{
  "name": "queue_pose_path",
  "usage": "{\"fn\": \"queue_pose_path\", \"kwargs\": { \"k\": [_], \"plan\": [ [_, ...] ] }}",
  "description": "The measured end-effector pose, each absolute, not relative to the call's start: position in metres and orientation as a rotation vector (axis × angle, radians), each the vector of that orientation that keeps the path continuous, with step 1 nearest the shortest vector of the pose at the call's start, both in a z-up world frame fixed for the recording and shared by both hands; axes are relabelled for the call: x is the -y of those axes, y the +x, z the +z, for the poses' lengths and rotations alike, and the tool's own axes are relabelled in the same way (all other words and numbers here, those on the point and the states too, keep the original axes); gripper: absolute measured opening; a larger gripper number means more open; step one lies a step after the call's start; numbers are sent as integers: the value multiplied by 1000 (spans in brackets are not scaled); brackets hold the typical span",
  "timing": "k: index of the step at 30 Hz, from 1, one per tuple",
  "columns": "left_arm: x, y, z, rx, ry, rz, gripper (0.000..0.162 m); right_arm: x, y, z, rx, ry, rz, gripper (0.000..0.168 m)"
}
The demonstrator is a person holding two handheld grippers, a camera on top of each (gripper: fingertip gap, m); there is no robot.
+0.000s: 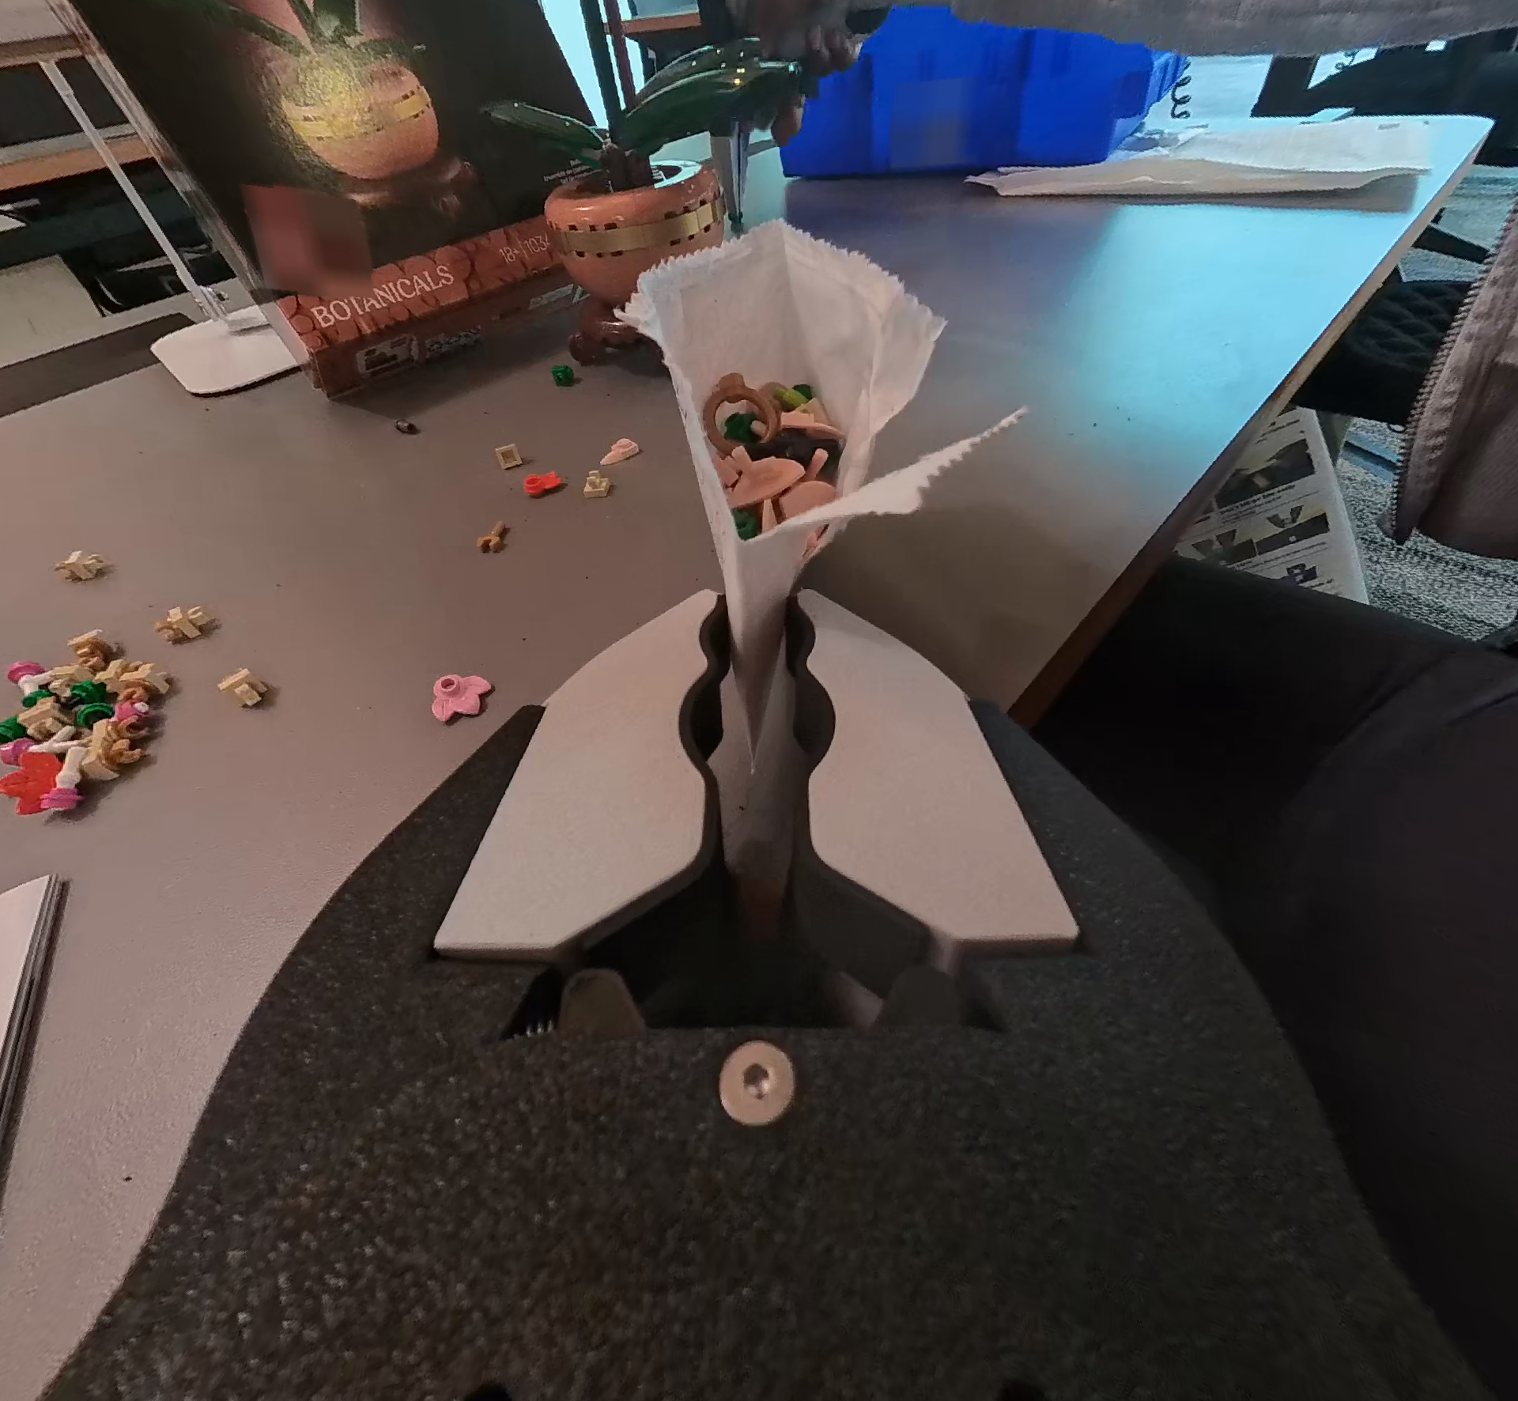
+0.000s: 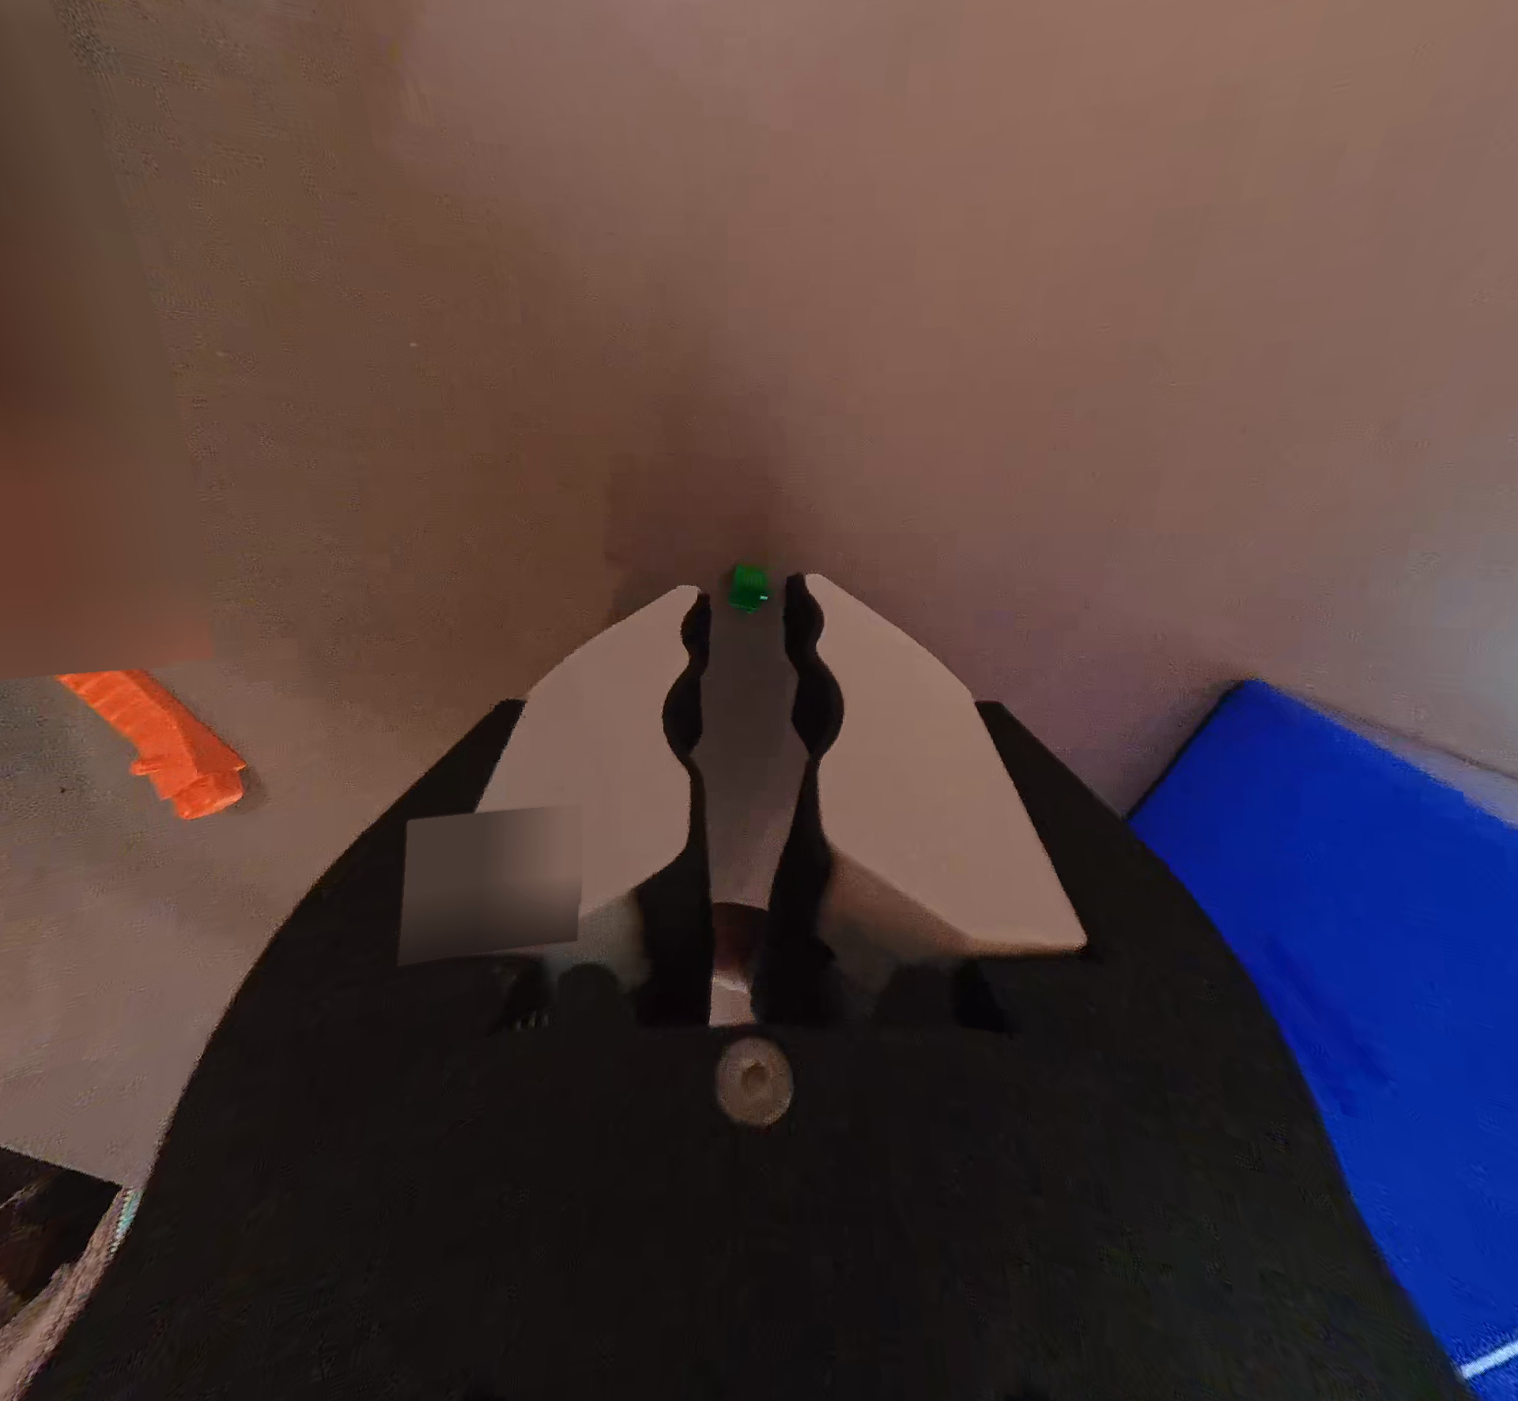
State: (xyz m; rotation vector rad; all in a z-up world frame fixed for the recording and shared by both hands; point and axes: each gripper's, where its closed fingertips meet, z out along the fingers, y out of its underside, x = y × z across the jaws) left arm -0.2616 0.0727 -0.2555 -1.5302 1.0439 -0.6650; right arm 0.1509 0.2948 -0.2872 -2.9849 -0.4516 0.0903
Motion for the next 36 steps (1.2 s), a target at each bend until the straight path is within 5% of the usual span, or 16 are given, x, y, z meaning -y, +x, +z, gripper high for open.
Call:
{"fn": "queue_pose_path", "kwargs": {
  "k": [7,16,23,32,36],
  "plan": [
    [-73,-262,-255,-1039,-1535,-674,12,-292,140,-273,474,-2910,143,8],
    [-73,-261,-255,-1033,-1536,-674,12,-159,-52,-101,894,-1951,482,8],
    [-72,-262,-255,-1040,-1530,-659,12,-69,-218,-159,1366,-1806,609,8],
    [-72,-262,-255,-1042,-1524,-653,12,-83,-224,-200,1452,-1931,503,35],
    [-71,-263,-256,-1050,-1521,-645,12,-112,-194,-179,1177,-1906,414,28]
  ]
}}
